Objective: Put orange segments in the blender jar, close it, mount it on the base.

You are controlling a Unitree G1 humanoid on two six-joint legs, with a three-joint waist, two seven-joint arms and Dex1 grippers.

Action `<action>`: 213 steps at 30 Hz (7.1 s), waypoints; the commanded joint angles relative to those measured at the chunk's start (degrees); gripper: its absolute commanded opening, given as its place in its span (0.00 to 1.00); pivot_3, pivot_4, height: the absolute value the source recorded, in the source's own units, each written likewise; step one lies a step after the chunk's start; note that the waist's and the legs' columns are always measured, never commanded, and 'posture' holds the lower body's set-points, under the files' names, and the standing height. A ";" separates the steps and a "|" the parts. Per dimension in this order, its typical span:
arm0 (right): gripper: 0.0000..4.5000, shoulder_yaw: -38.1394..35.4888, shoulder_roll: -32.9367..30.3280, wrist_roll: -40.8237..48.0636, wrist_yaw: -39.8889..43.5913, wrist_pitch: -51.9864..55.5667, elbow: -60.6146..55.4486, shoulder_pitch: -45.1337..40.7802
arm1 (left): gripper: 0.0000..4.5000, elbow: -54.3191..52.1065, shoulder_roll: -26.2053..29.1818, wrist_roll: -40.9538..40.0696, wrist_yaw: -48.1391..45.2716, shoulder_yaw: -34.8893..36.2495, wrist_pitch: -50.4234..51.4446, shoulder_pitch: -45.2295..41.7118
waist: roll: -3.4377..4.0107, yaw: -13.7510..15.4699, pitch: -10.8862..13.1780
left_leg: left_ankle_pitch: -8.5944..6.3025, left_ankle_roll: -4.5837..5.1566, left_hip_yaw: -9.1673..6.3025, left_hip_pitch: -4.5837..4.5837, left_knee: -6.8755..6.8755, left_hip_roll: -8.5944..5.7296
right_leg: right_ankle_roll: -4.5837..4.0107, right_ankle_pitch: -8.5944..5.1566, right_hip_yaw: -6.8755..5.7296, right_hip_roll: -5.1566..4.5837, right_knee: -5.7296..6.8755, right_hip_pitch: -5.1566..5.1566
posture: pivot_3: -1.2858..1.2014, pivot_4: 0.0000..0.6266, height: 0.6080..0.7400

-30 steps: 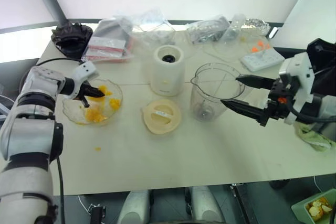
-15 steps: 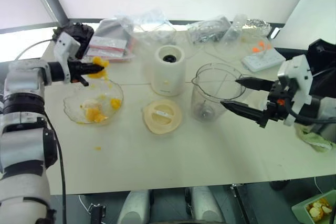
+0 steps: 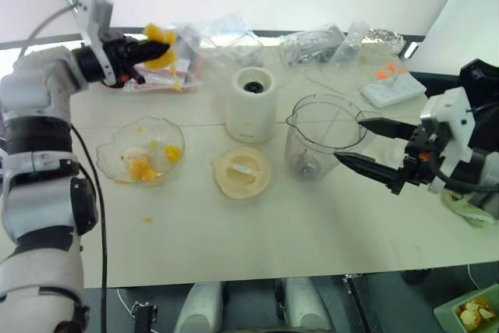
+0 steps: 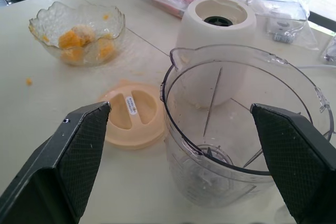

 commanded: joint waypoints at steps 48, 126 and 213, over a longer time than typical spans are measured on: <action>1.00 -33.30 6.47 20.51 -24.46 -20.26 -22.05 54.27 | 0.99 35.74 -37.82 11.71 -4.69 -3.95 -27.93 -20.54 | -0.08 0.57 0.05 | -0.05 0.08 0.05 -0.07 -0.02 0.05 | 0.06 -0.06 0.07 0.07 -0.51 0.16 | 0.52 0.24 1.00; 1.00 -4.11 17.40 -40.47 -24.02 -32.70 67.10 -11.38 | 0.99 -33.95 -15.21 7.93 7.78 -21.87 -13.44 35.16 | 0.75 -1.12 -0.43 | -0.07 0.14 0.26 0.36 -0.09 -0.02 | 0.01 0.00 0.26 0.07 -0.31 0.41 | 0.52 0.24 1.00; 0.01 -9.95 4.09 -26.76 -26.51 -4.02 12.26 -11.92 | 1.00 -34.21 -21.43 0.04 12.58 -17.76 -11.73 34.26 | 0.92 -0.91 -0.27 | -0.13 0.23 0.01 0.84 -0.33 0.09 | -0.17 -0.17 0.25 0.02 -0.91 1.04 | 0.52 0.24 1.00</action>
